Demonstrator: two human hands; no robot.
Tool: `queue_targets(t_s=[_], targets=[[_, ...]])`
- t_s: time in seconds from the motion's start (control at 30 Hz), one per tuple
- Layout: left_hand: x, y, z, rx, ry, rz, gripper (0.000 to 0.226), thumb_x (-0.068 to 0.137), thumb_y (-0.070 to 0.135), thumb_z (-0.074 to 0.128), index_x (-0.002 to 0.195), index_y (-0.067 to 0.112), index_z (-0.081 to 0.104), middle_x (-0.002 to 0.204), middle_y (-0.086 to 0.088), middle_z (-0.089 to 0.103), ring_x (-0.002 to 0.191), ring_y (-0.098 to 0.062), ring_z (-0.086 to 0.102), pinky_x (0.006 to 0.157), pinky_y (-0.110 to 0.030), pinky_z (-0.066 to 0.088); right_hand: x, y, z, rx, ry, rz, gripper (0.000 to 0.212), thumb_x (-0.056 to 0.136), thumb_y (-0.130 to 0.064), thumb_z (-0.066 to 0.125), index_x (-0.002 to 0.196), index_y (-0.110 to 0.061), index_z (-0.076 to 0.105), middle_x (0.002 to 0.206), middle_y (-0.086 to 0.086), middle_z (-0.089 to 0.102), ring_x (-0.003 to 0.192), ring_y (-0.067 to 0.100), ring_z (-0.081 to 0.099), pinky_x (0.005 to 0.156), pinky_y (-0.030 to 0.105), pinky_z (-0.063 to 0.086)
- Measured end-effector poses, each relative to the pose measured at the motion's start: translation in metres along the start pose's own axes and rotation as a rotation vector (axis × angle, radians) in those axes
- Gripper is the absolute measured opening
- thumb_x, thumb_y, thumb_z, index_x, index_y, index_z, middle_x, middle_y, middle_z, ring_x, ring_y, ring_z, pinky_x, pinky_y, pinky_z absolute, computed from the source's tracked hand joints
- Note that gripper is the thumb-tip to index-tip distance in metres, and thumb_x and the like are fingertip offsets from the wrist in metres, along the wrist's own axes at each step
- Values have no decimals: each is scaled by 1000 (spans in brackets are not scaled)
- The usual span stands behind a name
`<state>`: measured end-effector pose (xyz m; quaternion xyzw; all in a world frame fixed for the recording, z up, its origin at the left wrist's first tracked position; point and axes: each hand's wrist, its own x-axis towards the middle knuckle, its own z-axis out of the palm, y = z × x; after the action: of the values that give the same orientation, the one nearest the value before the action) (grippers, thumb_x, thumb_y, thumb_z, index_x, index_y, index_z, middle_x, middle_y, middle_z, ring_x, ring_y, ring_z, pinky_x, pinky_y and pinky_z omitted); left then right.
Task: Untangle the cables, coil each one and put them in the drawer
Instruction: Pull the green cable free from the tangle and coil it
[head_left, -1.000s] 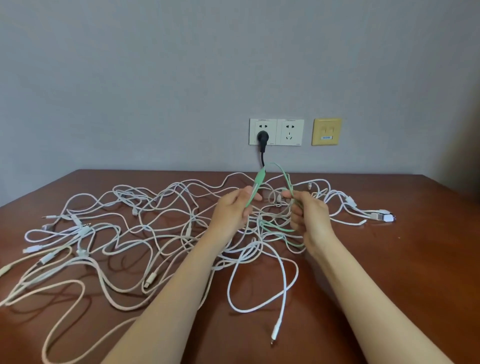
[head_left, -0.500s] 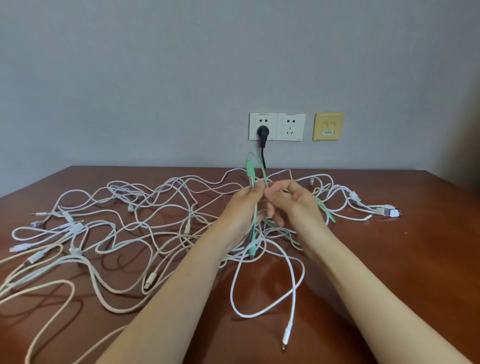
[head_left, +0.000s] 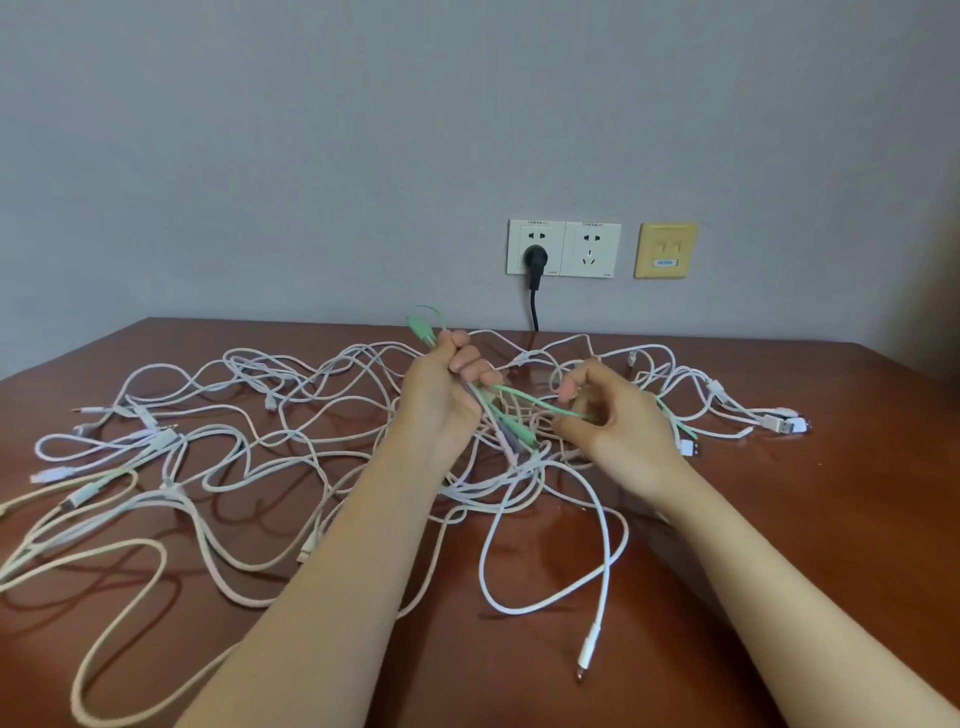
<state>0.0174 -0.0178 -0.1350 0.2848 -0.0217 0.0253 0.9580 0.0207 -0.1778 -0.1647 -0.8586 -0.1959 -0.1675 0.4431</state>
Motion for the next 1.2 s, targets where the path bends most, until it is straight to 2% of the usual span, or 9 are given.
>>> queue_targets(t_s=[0.07, 0.2, 0.37, 0.5, 0.57, 0.83, 0.97, 1.07, 1.2], targets=[[3, 9, -6, 42, 46, 15, 38, 103, 19, 26, 68, 14, 37, 36, 8, 29, 27, -3, 25, 31, -12, 25, 0, 4, -10, 84, -33, 51, 15, 76, -14, 65, 67, -24, 58, 56, 2, 54, 50, 12, 46, 55, 30, 36], [-1, 4, -8, 490, 81, -38, 35, 104, 19, 26, 71, 14, 37, 35, 8, 28, 27, -1, 21, 30, -12, 18, 1, -9, -25, 356, -149, 45, 19, 82, -5, 64, 64, -8, 60, 50, 1, 47, 42, 4, 37, 46, 10, 31], [-14, -16, 10, 838, -7, -181, 35, 103, 25, 29, 73, 13, 41, 39, 9, 28, 27, 0, 19, 30, -12, 14, 6, -18, -27, 378, -31, -40, 26, 89, -3, 57, 66, -15, 59, 41, -17, 50, 41, -4, 46, 47, 5, 33], [-21, -30, 15, 1058, -105, -235, 45, 100, 45, 27, 91, 10, 54, 63, 1, 44, 33, -1, 22, 33, -12, 15, 7, -20, -19, 385, 58, -63, 25, 85, 0, 61, 68, -18, 61, 51, -17, 58, 48, -6, 52, 53, 5, 36], [-21, -34, 15, 1082, -171, -237, 47, 98, 50, 24, 110, 14, 51, 71, 1, 51, 35, -1, 21, 34, -11, 15, 9, -16, -15, 360, 133, -58, 27, 83, -2, 64, 68, -24, 63, 70, -10, 61, 60, -3, 55, 62, 10, 40], [-30, -32, 14, 1184, -369, -199, 29, 102, 32, 30, 82, 17, 46, 59, 2, 43, 34, 1, 21, 36, -10, 17, 7, -18, -11, 61, 177, -122, 30, 84, -14, 64, 68, -37, 56, 91, -6, 52, 78, -4, 50, 71, 6, 35], [-25, -37, 14, 1137, -346, -168, 38, 102, 33, 26, 70, 17, 38, 42, 11, 41, 37, -2, 27, 39, -13, 23, 8, -18, -12, 174, 212, -85, 31, 85, -11, 64, 65, -35, 58, 77, -10, 62, 70, 1, 55, 68, 15, 40], [-24, -38, 12, 1087, -369, -195, 38, 103, 24, 29, 68, 14, 39, 41, 9, 45, 47, -5, 43, 52, -18, 34, 6, -18, -14, 319, 193, -24, 27, 83, -8, 66, 65, -27, 62, 55, -19, 60, 47, -6, 51, 49, 7, 36], [-23, -27, 9, 1096, -382, -380, 29, 101, 9, 34, 75, 9, 48, 49, 4, 58, 58, -12, 61, 54, -19, 46, 6, -16, -13, 319, 192, -32, 28, 81, -4, 66, 64, -26, 63, 56, -17, 61, 56, -2, 52, 60, 11, 40]])
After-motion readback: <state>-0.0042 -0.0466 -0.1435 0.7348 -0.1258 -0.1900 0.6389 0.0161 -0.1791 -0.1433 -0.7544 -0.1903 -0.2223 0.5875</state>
